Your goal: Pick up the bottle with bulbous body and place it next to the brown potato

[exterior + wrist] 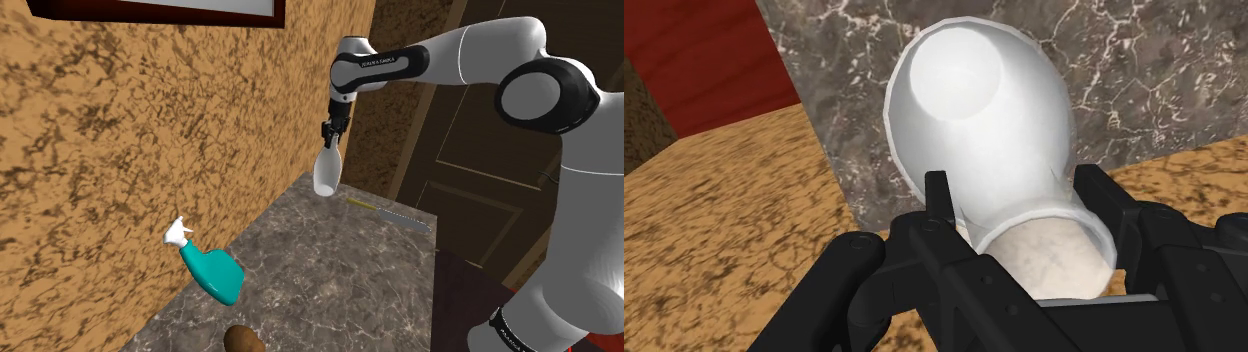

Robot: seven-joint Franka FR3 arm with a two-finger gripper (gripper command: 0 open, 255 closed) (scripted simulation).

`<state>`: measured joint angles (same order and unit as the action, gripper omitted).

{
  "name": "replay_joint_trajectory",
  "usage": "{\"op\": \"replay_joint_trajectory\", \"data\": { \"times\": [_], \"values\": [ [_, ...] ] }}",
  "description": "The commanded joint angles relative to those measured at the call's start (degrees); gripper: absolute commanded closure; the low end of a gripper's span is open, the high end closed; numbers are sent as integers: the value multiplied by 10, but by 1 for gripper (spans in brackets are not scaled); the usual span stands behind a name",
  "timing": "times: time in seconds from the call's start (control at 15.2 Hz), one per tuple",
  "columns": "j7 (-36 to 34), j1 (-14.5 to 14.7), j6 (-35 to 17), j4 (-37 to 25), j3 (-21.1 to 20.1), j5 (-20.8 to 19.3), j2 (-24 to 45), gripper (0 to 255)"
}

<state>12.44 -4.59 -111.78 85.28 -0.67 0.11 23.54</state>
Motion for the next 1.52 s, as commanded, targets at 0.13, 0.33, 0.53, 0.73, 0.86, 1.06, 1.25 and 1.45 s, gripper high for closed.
{"op": "replay_joint_trajectory", "data": {
  "times": [0.13,0.33,0.53,0.73,0.86,1.06,1.25,1.45],
  "values": [
    [0,0,33,-32,0,0,-1,255],
    [0,0,55,-53,0,0,-2,255],
    [0,0,78,-76,0,0,-2,255],
    [0,0,102,-102,0,0,-1,255],
    [0,0,119,-120,0,0,1,255],
    [0,0,144,-150,0,0,6,255],
    [-16,11,144,-111,-4,-2,-33,255],
    [-40,27,139,-51,-12,-4,-88,255]
  ]
}}
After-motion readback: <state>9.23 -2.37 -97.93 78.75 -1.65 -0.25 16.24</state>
